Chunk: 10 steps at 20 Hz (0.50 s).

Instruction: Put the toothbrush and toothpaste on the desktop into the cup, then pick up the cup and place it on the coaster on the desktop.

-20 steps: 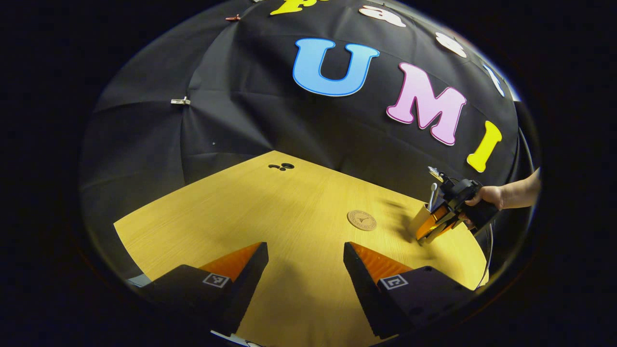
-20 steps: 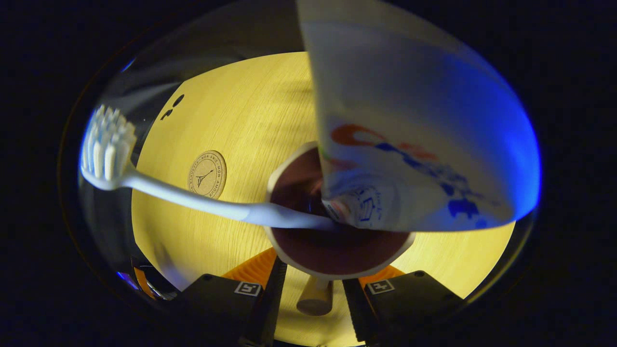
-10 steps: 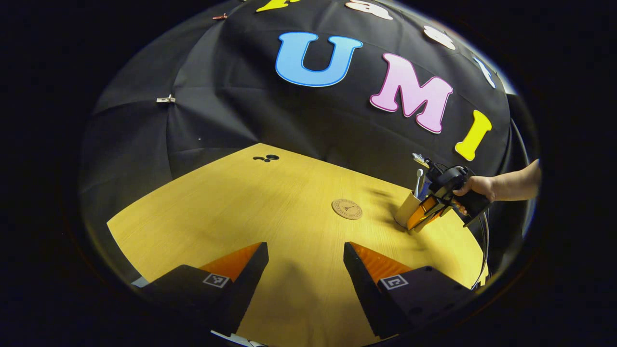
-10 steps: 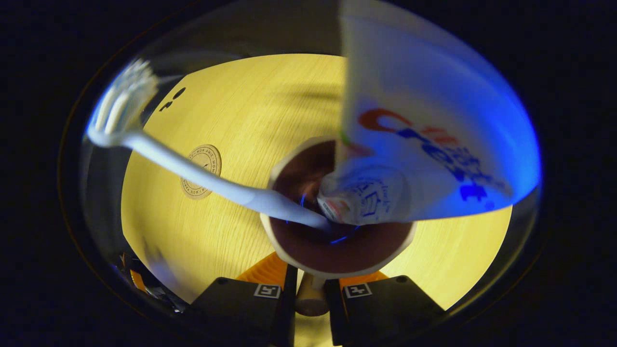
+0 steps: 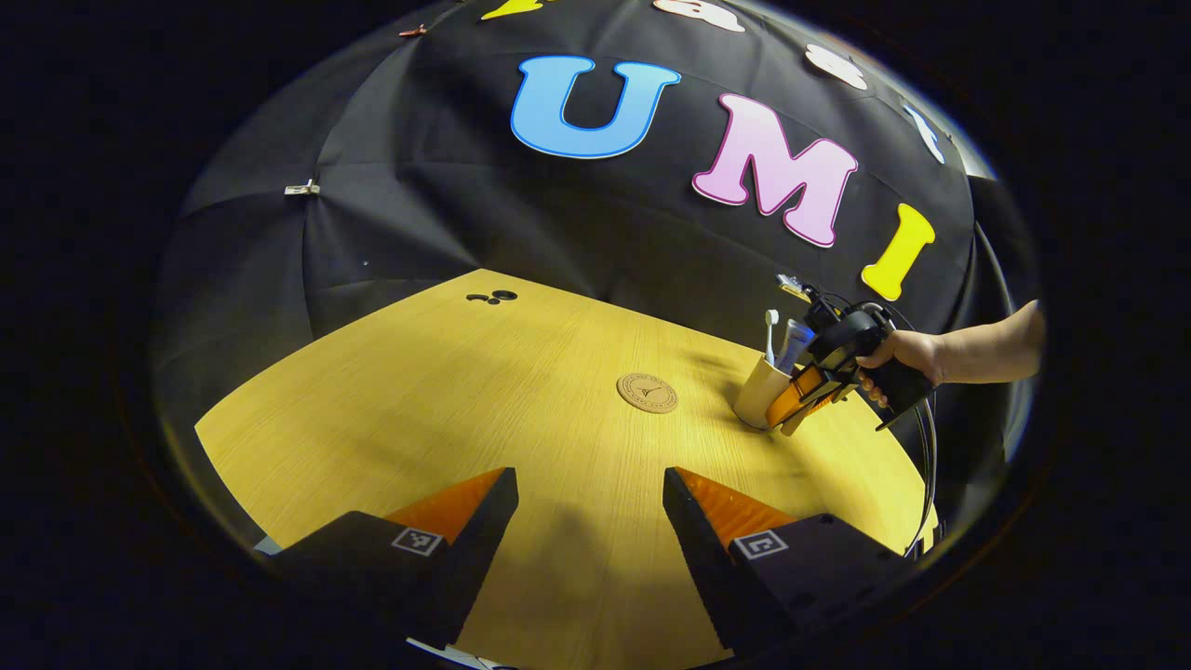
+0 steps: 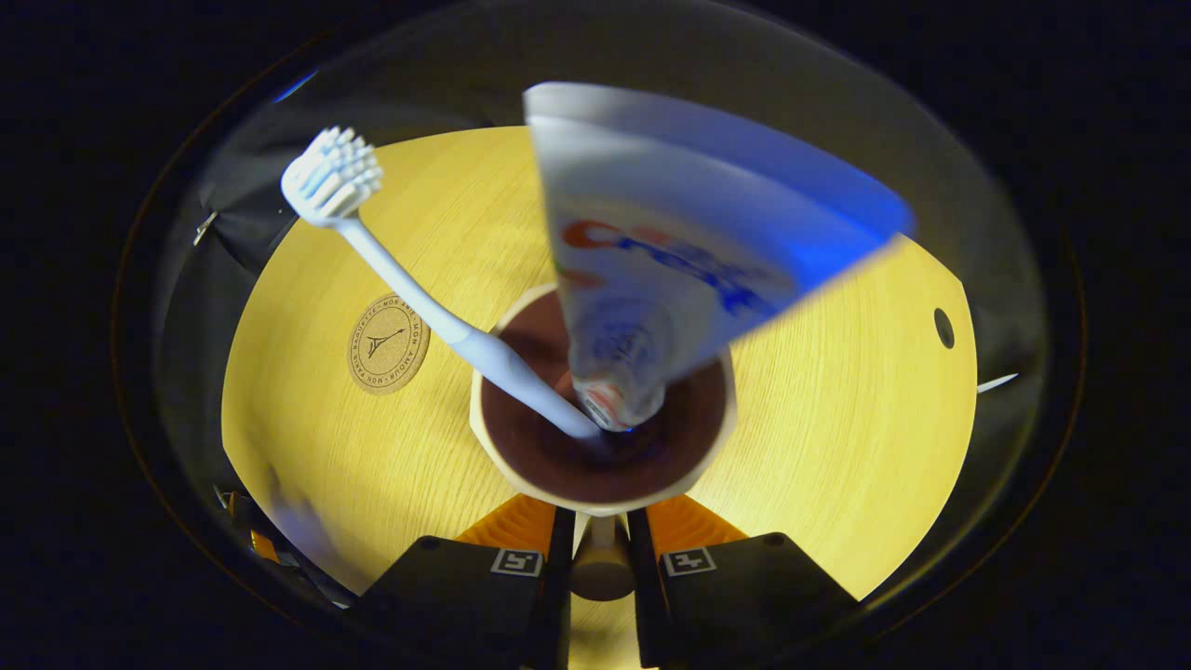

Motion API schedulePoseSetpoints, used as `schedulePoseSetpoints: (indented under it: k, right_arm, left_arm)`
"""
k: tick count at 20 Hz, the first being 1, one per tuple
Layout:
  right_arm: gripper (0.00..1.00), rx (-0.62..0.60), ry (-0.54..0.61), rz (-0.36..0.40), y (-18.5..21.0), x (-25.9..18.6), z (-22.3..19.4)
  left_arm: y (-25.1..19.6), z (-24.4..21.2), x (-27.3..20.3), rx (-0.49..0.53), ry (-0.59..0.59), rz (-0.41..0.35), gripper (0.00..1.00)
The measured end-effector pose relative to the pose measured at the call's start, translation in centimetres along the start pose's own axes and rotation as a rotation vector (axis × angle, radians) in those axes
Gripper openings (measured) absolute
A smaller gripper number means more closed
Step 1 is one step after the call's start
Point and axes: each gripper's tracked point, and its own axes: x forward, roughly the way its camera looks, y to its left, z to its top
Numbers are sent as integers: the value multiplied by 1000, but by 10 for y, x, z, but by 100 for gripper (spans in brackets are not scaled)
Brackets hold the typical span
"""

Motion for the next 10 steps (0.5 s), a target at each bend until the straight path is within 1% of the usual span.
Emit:
schedulePoseSetpoints:
  k: [1,2,5,8,10]
  right_arm:
    - [32,0,-3,3,2,-2,2]
    - [29,5,-8,9,6,1,2]
    - [29,-19,-15,15,13,3,2]
    - [29,4,-26,38,21,3,4]
    - [29,5,-48,37,23,2,8]
  left_arm:
    - [1,-1,-1,2,3,2,97]
    - [2,-2,-2,5,7,6,98]
    - [5,0,-4,8,8,12,98]
    - [11,0,-7,11,10,24,97]
    - [14,0,-7,12,14,32,97]
